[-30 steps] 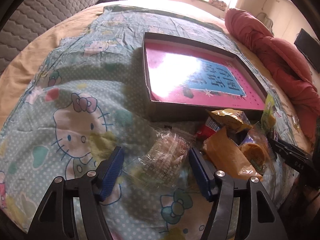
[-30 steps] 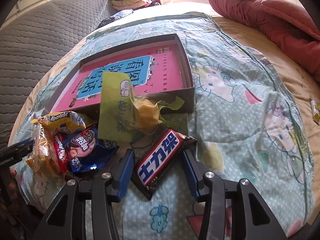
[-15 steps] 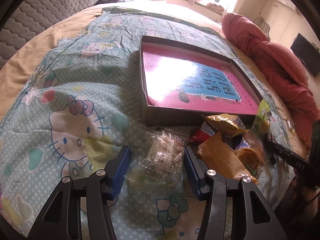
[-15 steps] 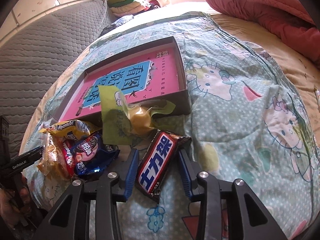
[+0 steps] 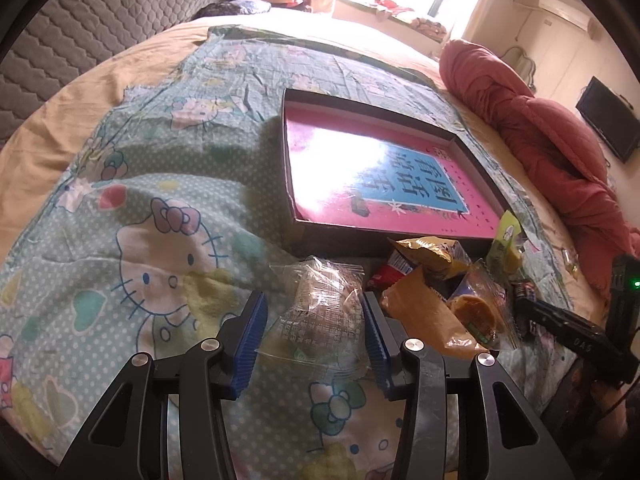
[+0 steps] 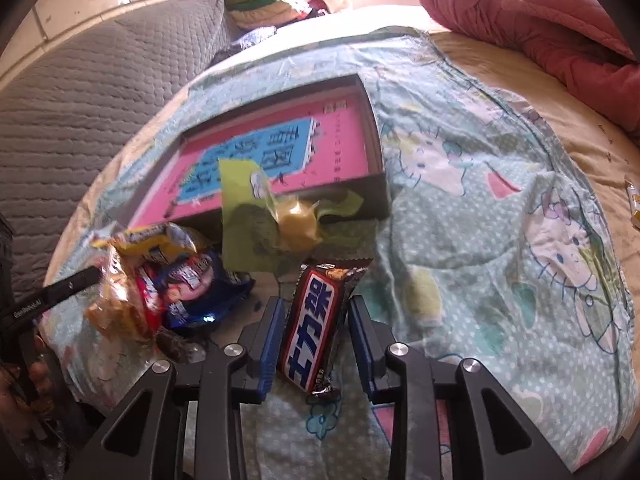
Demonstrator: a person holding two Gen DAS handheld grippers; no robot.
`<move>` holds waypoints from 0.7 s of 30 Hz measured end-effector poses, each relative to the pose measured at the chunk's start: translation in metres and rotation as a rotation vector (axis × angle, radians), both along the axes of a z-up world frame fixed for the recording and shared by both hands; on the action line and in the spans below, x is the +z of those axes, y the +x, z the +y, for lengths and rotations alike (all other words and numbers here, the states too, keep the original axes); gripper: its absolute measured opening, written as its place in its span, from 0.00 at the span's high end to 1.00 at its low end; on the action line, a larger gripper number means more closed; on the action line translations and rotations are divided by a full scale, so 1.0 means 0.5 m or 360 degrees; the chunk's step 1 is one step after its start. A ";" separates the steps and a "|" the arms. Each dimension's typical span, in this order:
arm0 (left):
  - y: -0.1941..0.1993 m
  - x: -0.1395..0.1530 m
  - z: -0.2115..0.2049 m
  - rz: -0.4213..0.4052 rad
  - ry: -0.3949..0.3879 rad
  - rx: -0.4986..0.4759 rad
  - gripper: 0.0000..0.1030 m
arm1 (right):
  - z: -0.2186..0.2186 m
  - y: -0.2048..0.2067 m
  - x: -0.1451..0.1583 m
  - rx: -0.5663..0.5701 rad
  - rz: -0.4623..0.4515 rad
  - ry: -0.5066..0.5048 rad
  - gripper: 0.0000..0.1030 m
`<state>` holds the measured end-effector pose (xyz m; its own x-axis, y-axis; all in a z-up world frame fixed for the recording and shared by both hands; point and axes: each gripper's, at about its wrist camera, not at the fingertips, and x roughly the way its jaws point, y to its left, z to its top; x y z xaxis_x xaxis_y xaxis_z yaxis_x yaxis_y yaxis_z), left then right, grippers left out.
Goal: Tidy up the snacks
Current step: 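Lift the pastry bag with the left tool while the right tool carries the Snickers over the tray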
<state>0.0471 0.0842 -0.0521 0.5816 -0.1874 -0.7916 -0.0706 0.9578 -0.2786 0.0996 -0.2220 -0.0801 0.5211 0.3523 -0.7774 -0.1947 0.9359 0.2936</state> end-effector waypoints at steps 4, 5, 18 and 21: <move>0.006 -0.003 -0.002 0.0001 -0.0012 -0.0003 0.53 | 0.016 0.005 -0.014 0.0009 0.0031 -0.0074 0.65; 0.009 -0.007 -0.002 0.0011 -0.0025 -0.0001 0.53 | 0.024 0.007 -0.021 0.0026 0.0042 -0.0113 0.64; -0.003 0.012 0.010 -0.0045 -0.0036 0.0037 0.53 | 0.010 -0.026 0.042 0.0084 -0.0134 0.0015 0.73; -0.012 0.026 0.015 -0.0068 -0.0054 0.0059 0.53 | 0.011 -0.033 0.062 0.0093 -0.0196 0.0052 0.73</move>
<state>0.0414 0.0916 -0.0390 0.6218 -0.1915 -0.7594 -0.0930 0.9447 -0.3144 0.0834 -0.2165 -0.0492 0.5895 0.4090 -0.6965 -0.2850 0.9122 0.2945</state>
